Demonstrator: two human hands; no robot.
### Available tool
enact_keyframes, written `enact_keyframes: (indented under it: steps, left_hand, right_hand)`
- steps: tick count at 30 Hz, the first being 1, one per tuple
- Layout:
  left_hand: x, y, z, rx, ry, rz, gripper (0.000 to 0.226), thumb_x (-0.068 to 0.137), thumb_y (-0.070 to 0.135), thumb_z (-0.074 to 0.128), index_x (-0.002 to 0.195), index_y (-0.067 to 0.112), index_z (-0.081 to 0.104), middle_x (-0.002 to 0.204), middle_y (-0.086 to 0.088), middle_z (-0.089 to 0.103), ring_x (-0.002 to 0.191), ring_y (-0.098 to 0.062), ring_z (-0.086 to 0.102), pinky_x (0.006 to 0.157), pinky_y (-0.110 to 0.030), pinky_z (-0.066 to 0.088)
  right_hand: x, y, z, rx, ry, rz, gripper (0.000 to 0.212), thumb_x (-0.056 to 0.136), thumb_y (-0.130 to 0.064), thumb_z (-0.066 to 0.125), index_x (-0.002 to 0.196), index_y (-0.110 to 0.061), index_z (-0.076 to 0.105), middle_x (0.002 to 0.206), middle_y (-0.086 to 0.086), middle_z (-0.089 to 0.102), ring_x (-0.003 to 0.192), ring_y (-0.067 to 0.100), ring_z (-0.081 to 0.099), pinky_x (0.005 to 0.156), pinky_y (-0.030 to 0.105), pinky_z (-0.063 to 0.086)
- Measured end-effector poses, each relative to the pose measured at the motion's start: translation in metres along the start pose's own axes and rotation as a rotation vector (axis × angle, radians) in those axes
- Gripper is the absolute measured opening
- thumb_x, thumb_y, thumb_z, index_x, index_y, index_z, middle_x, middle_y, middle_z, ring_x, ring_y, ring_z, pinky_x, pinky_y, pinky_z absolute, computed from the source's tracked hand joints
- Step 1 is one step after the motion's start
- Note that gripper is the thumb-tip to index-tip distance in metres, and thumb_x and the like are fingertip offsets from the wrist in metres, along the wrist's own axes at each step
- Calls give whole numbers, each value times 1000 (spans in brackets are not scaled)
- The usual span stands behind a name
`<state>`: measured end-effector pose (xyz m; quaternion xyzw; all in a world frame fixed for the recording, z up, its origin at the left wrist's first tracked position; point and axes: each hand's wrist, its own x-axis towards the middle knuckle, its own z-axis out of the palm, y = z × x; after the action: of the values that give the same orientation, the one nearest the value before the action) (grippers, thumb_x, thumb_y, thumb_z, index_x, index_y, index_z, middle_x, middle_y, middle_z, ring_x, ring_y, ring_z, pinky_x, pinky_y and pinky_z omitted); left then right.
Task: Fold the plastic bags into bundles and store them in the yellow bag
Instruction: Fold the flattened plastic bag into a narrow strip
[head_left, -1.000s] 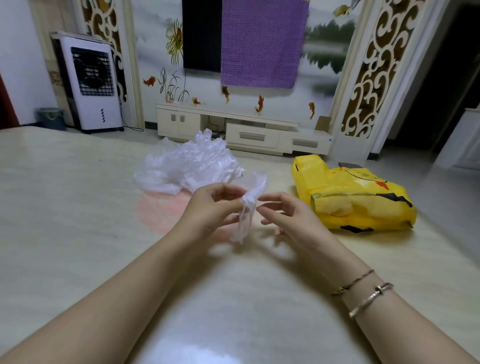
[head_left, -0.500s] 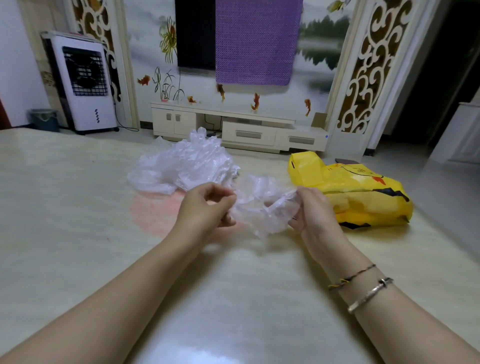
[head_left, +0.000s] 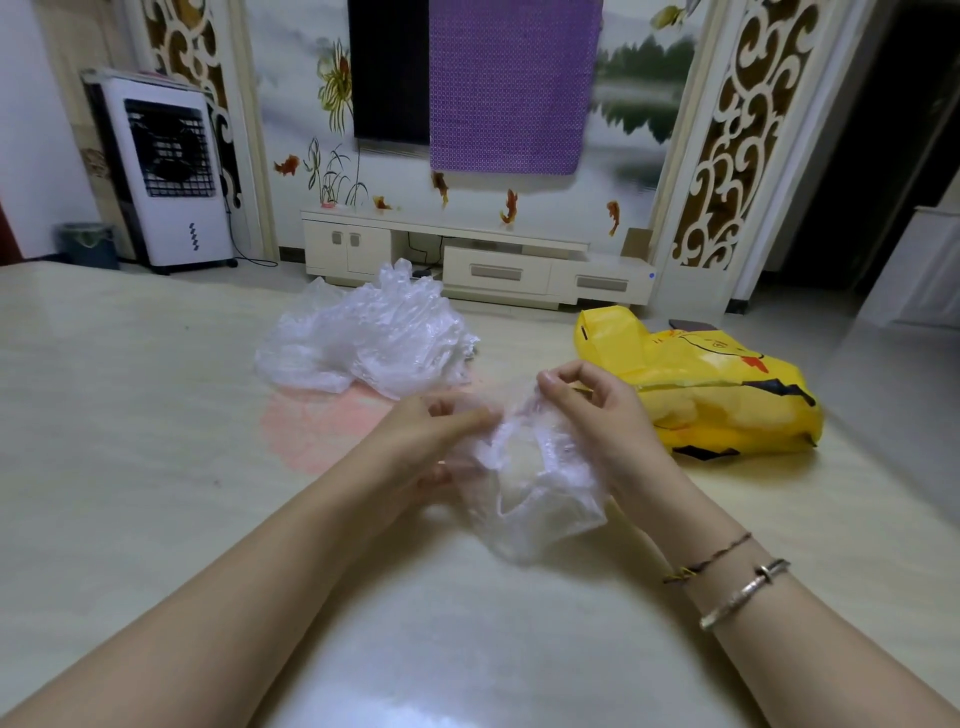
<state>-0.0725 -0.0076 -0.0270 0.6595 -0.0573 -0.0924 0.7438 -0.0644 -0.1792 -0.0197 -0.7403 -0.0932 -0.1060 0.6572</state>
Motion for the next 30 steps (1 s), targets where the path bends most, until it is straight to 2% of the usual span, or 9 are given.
enact_keyframes:
  steps: [5,8,12,15,18,20,22,26,30]
  left_hand:
    - [11,-1,-13,137,347,368,24,88,20,69,76,2,59,67,-3,52,65,-17,50,61,-31,46]
    - [9,-1,-10,234,406,499,28,88,22,69,74,2,54,65,-5,49,61,-13,47,57,-30,43]
    - [8,-2,-9,333,521,441,26,90,23,66,80,1,57,43,4,47,34,-7,42,36,-16,35]
    - [9,-5,-19,480,517,281,20,93,27,61,91,7,59,40,4,51,30,-6,44,36,-17,38]
    - [1,-4,-26,879,473,110,35,94,46,52,105,12,53,68,0,62,60,-12,62,56,-28,44]
    - [-1,-6,-29,1265,509,96,48,94,56,45,118,14,44,90,0,59,86,-23,60,66,-33,44]
    - [2,-4,-32,1350,535,261,42,96,48,46,122,15,43,109,-2,53,102,-29,51,76,-38,44]
    - [7,-6,-33,1107,188,585,20,95,22,56,114,17,61,113,2,57,113,-21,48,92,-28,37]
    - [6,-18,-28,1323,-159,350,44,99,43,43,137,20,47,145,2,47,145,-17,23,110,-23,18]
  right_hand:
    - [-1,5,0,60,-147,302,38,94,-34,55,106,0,69,97,20,69,88,28,63,74,33,45]
    - [1,11,4,91,-99,328,28,90,-12,56,103,11,61,89,23,58,80,30,56,64,32,42]
    - [12,18,2,37,97,296,14,93,-17,59,91,-4,64,82,18,58,71,26,53,62,33,39]
    - [17,26,-3,-268,139,204,19,92,-22,62,78,-9,61,69,13,58,60,23,53,53,24,40]
    - [17,28,-6,-628,90,149,15,92,-24,58,88,-9,59,68,4,59,52,15,51,43,22,36]
    - [14,25,-6,-694,63,161,18,90,-23,55,104,-12,55,87,6,63,67,17,56,53,26,39]
    - [7,19,-5,-773,47,65,28,89,-18,53,116,-13,49,109,5,58,91,20,56,69,28,41]
    - [-7,10,4,-919,-120,-267,36,95,-10,43,130,-14,51,134,1,52,124,15,46,96,21,32]
    - [-9,25,8,-1180,-462,-94,49,104,-28,30,150,-12,24,156,8,29,142,20,28,113,31,23]
